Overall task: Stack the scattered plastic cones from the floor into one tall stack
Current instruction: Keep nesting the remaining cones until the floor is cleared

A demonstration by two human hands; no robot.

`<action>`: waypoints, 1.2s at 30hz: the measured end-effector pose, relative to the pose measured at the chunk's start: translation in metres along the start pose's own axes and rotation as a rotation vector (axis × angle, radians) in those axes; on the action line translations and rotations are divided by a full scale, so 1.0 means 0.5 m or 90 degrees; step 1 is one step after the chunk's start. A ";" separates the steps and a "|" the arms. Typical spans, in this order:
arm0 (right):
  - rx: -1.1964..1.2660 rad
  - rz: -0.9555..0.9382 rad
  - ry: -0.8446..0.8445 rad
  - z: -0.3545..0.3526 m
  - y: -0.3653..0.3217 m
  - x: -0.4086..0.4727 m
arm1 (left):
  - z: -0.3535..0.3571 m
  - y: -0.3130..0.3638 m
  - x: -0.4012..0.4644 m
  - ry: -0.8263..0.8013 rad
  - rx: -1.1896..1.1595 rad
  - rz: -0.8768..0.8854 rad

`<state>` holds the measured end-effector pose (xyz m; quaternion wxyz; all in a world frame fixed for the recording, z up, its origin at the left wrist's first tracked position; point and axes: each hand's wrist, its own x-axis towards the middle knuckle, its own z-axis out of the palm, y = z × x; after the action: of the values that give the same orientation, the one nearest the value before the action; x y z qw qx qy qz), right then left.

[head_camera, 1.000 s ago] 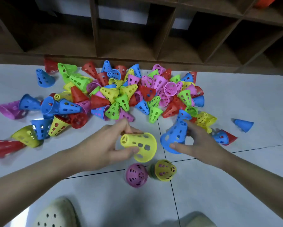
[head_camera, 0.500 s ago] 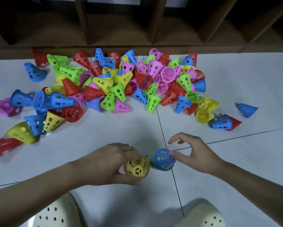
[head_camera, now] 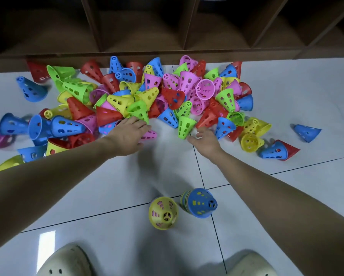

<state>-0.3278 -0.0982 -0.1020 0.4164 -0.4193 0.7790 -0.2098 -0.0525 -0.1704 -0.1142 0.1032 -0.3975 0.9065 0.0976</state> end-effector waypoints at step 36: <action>-0.012 -0.287 -0.227 -0.182 -0.114 -0.219 | -0.062 0.260 -0.362 0.135 -0.747 0.065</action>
<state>-0.3425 -0.0414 0.0397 0.4854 -0.6161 0.5826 -0.2129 -0.0322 0.0347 -0.0241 -0.2298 -0.3514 0.7246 0.5465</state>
